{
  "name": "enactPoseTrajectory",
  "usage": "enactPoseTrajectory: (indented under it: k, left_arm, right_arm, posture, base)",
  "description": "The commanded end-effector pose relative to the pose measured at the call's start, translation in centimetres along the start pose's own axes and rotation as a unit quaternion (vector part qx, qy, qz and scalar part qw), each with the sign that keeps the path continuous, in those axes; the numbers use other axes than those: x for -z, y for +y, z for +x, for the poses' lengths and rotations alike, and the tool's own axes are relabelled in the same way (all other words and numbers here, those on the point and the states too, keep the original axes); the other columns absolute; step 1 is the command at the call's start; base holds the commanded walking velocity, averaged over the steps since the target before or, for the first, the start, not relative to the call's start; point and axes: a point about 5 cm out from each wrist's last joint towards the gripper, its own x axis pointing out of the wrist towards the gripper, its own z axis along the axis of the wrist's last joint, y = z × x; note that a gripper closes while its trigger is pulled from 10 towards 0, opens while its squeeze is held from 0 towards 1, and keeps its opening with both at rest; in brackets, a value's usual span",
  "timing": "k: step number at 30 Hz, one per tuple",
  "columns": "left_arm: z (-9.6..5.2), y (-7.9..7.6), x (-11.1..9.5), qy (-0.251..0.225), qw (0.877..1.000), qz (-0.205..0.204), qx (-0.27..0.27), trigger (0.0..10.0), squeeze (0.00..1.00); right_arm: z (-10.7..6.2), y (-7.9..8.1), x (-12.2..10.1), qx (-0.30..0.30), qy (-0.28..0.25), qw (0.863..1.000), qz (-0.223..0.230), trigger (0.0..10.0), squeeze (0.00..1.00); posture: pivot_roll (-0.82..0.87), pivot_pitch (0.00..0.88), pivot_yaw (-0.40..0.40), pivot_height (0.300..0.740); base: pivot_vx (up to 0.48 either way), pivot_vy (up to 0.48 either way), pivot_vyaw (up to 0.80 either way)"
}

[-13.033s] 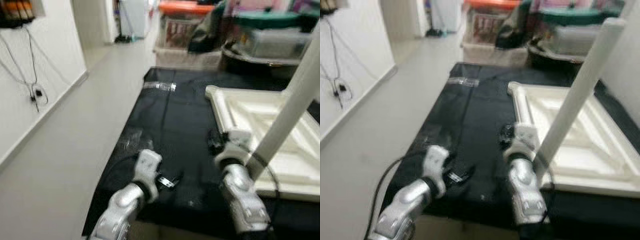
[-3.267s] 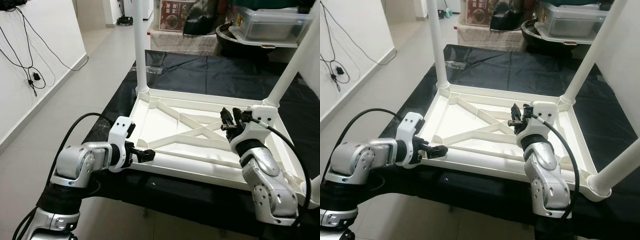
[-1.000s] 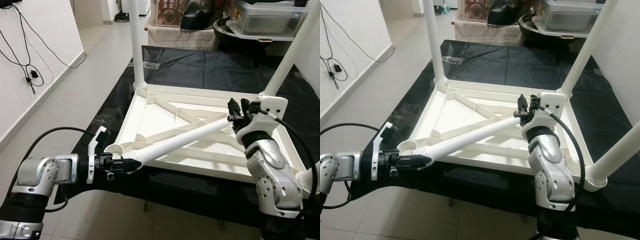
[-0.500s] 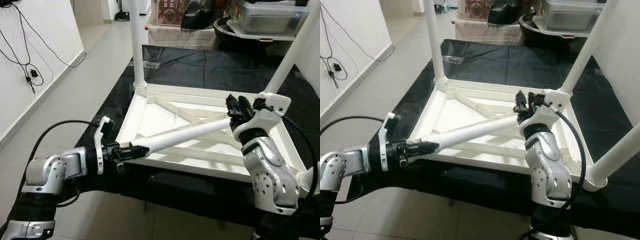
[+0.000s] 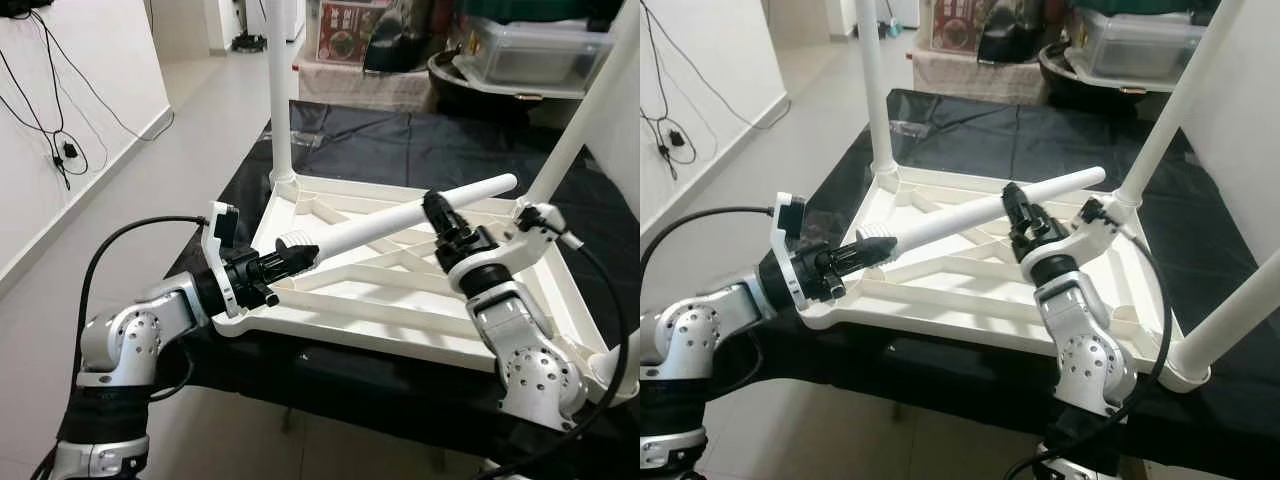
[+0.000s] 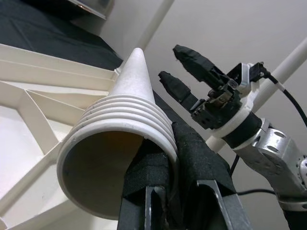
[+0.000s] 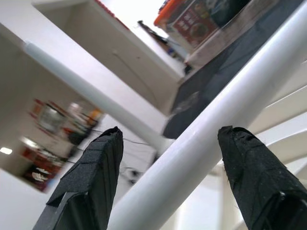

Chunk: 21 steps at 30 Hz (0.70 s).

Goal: Building children table

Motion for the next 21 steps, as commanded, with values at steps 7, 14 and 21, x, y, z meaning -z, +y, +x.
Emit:
enactPoseTrajectory:
  k: [7, 14, 21]
  left_arm:
    - [0.1, -0.1, -0.5, -0.028, 0.999, 0.035, -0.012, 0.0, 0.0]
    - [0.5, -0.8, -0.8, -0.044, 0.998, 0.041, -0.001, 0.0, 0.0]
    - [1.3, -2.8, 0.0, -0.047, 0.997, 0.026, 0.058, 0.0, 0.0]
  right_arm:
    - [-0.6, -0.1, 0.5, -0.017, 0.011, 0.994, 0.106, 10.0, 0.0]
    - [-0.8, -0.1, 1.6, -0.029, 0.048, 0.992, 0.116, 10.0, 0.0]
    - [-0.4, 0.0, 2.2, -0.037, 0.079, 0.983, 0.159, 10.0, 0.0]
  posture:
    - [0.14, 0.0, -0.11, 0.74]
    - [0.14, 0.0, -0.115, 0.74]
    - [0.14, 0.0, -0.12, 0.74]
  base:
    - [0.0, 0.0, 0.0]
    - [0.0, 0.0, 0.0]
    - [0.0, 0.0, 0.0]
